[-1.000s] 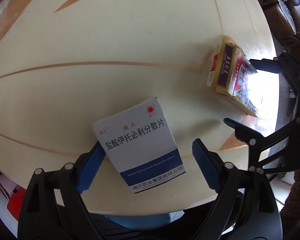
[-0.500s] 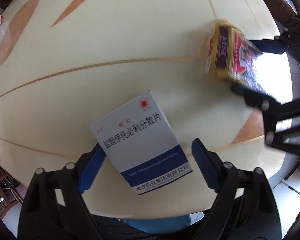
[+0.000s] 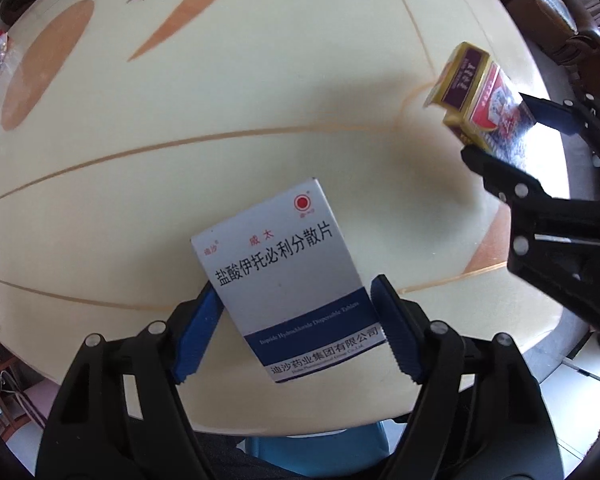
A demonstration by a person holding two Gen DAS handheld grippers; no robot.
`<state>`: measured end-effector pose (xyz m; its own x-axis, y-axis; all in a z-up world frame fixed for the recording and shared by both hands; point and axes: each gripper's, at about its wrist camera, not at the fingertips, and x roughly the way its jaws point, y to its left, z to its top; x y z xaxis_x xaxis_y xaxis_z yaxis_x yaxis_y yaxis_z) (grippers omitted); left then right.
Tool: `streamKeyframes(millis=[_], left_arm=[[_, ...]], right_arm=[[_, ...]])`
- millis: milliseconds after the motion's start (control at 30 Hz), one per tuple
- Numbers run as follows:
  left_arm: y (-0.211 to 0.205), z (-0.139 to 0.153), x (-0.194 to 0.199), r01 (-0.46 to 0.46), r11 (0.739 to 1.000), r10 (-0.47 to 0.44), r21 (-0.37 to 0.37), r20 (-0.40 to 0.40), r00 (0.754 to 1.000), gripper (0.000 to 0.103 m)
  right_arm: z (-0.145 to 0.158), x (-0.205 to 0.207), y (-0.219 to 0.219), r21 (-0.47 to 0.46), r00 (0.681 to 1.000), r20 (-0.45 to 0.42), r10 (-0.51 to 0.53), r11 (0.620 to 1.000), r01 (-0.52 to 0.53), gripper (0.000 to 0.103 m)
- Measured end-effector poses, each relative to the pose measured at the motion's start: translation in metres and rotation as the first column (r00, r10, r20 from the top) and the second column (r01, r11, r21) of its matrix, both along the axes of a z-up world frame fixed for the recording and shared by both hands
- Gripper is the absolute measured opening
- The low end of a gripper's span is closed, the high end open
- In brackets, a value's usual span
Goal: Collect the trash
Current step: 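Grasp the white-blue medicine box with the left tool while the right tool grasps the playing-card box, then lift both boxes with both tools and carry them over the pink wastebasket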
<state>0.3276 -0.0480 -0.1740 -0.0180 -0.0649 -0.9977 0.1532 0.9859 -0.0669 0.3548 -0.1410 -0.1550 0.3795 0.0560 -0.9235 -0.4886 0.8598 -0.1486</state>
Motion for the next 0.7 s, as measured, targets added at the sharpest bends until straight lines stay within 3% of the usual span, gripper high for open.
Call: streamKeyframes(millis=[233,533,700], left_arm=[[0.013,0.036,-0.024,0.032,0.999,-0.033,0.012,0.137,0.990,0.073],[0.010,0.096,-0.058,0.048,0.997,-0.067,0.066,0.328,0.942,0.073],[0.033,0.143,-0.089,0.030,0.999,-0.039,0.029,0.404,0.914,0.073]], right_arm=[[0.035,-0.032,0.003,0.069,0.993,0.088,-0.077,0.995,0.071,0.065],[0.106,-0.075,-0.015,0.137,0.970,0.177,-0.165,0.980,0.142,0.065],[0.138,-0.116,-0.011,0.180,0.963,0.210,-0.166,0.975,0.129,0.065]])
